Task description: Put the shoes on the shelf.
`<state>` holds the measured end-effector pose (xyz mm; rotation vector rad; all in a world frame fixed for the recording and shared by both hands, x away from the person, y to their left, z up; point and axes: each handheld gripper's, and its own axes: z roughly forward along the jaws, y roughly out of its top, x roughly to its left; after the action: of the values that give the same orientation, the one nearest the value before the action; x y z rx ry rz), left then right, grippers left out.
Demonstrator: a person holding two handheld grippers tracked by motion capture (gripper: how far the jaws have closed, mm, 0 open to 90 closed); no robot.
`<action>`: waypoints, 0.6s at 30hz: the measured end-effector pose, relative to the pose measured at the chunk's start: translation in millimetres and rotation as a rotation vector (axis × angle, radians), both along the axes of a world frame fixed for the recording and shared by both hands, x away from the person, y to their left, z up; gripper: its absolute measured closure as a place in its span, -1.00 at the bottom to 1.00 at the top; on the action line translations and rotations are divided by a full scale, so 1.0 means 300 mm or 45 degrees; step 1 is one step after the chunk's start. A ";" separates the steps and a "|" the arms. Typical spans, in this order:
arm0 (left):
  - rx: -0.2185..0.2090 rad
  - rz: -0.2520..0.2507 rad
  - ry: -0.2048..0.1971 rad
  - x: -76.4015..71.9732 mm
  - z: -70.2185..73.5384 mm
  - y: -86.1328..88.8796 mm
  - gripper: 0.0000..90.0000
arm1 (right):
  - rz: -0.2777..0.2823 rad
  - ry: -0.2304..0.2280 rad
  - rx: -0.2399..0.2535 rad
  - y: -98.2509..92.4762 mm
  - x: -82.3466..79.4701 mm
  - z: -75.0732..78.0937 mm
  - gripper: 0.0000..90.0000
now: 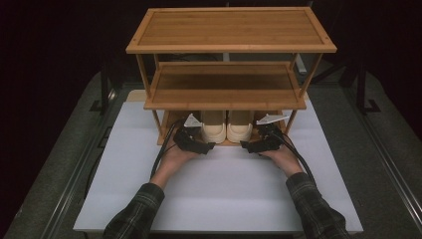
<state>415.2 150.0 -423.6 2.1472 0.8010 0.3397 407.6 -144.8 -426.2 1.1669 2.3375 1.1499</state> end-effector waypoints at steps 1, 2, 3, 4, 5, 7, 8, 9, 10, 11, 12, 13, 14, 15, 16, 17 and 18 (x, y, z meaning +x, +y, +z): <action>0.000 0.000 0.000 0.000 0.000 0.000 -0.72 | 0.005 -0.014 -0.001 -0.006 -0.009 0.005 -0.78; -0.001 -0.008 -0.002 -0.016 0.009 0.008 -0.72 | 0.005 -0.020 0.005 -0.012 -0.020 0.009 -0.78; -0.011 0.004 0.007 -0.028 0.013 0.012 -0.72 | 0.007 -0.017 0.010 -0.020 -0.030 0.013 -0.78; -0.008 -0.004 0.001 -0.037 0.016 0.019 -0.72 | 0.010 -0.021 0.023 -0.029 -0.041 0.015 -0.78; -0.008 -0.004 0.001 -0.037 0.016 0.019 -0.72 | 0.009 -0.022 0.036 -0.037 -0.055 0.017 -0.78; -0.003 -0.014 -0.009 -0.059 0.022 0.036 -0.72 | 0.013 -0.029 0.021 -0.049 -0.077 0.020 -0.80; -0.006 -0.012 -0.017 -0.087 0.025 0.057 -0.72 | 0.010 -0.036 0.018 -0.057 -0.091 0.020 -0.80; -0.006 -0.012 -0.017 -0.087 0.025 0.057 -0.72 | 0.010 -0.036 0.018 -0.057 -0.091 0.020 -0.80; -0.005 -0.007 -0.021 -0.119 0.026 0.085 -0.72 | 0.010 -0.043 0.014 -0.075 -0.117 0.021 -0.80; -0.005 -0.007 -0.021 -0.119 0.026 0.085 -0.72 | 0.010 -0.043 0.014 -0.075 -0.117 0.021 -0.80; -0.007 0.002 -0.025 -0.153 0.025 0.119 -0.72 | 0.004 -0.046 0.010 -0.094 -0.143 0.022 -0.80; -0.007 0.002 -0.025 -0.153 0.025 0.119 -0.72 | 0.004 -0.046 0.010 -0.094 -0.143 0.022 -0.80; 0.005 0.002 -0.033 -0.185 0.020 0.155 -0.72 | -0.001 -0.045 0.018 -0.115 -0.170 0.023 -0.80; 0.005 0.002 -0.033 -0.185 0.020 0.155 -0.72 | -0.001 -0.045 0.018 -0.115 -0.170 0.023 -0.80; 0.021 0.011 -0.035 -0.219 0.016 0.194 -0.72 | -0.002 -0.052 0.014 -0.136 -0.198 0.022 -0.80; 0.024 0.016 -0.034 -0.234 0.013 0.214 -0.72 | -0.003 -0.049 0.014 -0.147 -0.212 0.021 -0.80; 0.027 0.024 -0.032 -0.249 0.012 0.234 -0.72 | -0.006 -0.051 0.018 -0.158 -0.226 0.020 -0.80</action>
<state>340.4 220.1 -420.2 2.1518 0.8076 0.3854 339.8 -192.3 -420.2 1.1427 2.2997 1.1790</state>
